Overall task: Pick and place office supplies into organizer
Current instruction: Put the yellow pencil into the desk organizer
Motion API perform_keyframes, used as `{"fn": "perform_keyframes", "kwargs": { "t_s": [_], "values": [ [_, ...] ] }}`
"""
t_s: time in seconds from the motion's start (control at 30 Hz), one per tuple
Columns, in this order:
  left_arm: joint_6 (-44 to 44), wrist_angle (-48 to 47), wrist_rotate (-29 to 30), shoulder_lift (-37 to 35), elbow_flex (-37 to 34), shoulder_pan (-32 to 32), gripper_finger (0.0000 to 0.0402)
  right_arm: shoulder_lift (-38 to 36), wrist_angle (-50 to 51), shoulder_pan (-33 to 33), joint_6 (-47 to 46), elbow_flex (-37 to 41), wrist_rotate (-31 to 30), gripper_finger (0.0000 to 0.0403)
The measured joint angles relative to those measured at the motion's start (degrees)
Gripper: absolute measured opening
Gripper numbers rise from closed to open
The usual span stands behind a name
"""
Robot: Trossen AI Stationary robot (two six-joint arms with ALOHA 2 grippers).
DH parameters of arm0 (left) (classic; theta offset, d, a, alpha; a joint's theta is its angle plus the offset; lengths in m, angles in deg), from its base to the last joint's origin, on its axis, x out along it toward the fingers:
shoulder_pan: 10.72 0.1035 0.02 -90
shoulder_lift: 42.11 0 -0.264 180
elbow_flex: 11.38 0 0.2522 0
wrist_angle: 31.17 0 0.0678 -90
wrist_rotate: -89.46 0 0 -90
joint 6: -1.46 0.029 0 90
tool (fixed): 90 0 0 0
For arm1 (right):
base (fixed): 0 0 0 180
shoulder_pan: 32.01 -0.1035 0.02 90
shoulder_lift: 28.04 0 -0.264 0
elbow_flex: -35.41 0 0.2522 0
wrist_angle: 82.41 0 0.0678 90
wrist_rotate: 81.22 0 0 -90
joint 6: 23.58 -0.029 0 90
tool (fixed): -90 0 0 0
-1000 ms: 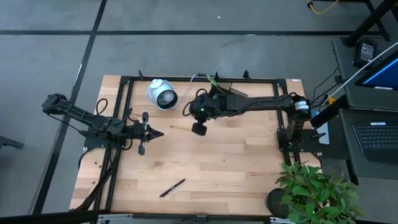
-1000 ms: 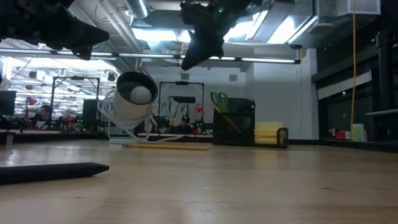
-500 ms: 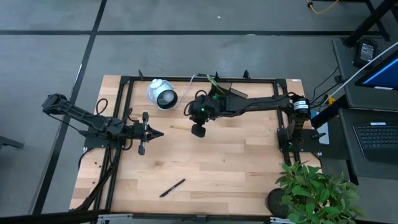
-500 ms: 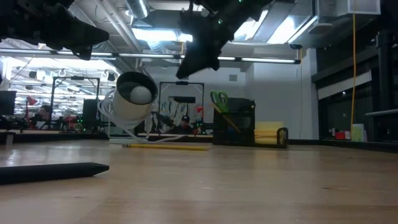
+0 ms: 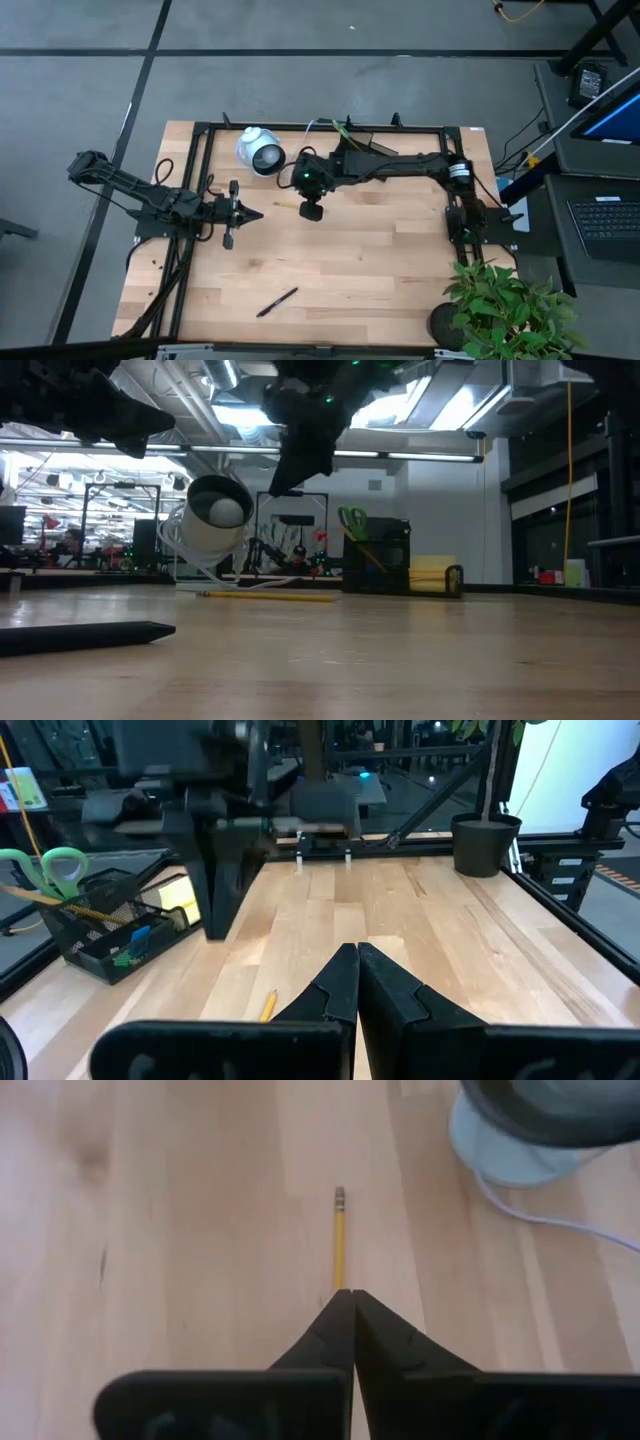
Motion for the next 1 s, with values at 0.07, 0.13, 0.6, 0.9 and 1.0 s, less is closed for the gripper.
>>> {"fn": "perform_keyframes", "kwargs": {
  "t_s": [0.07, 0.13, 0.6, 0.9, 1.0],
  "values": [
    [-0.1, 0.0, 0.0, 0.0, 0.0, 0.0, 0.0002, 2.5, 3.0, 0.0, 0.1, -3.2, 0.1, 0.0004],
    [-0.2, -0.4, 0.1, 0.0, 0.0, 0.0, 0.0002, 5.1, 5.3, 0.0, 0.5, -6.6, 0.6, 0.0004],
    [-2.2, -2.6, 0.0, 0.0, 0.0, 0.0, 0.0002, 15.5, 13.2, -1.1, 5.7, -18.8, 1.5, 0.0078],
    [-4.0, -6.1, 0.0, 0.0, 0.0, 0.0, 0.0002, 18.7, 11.3, -1.6, 5.7, -18.9, 1.5, 0.0154],
    [-4.0, -6.2, 0.0, 0.0, 0.0, 0.0, 0.0002, 19.4, 11.0, -1.6, 5.5, -18.8, 1.5, 0.0159]
  ]
}}
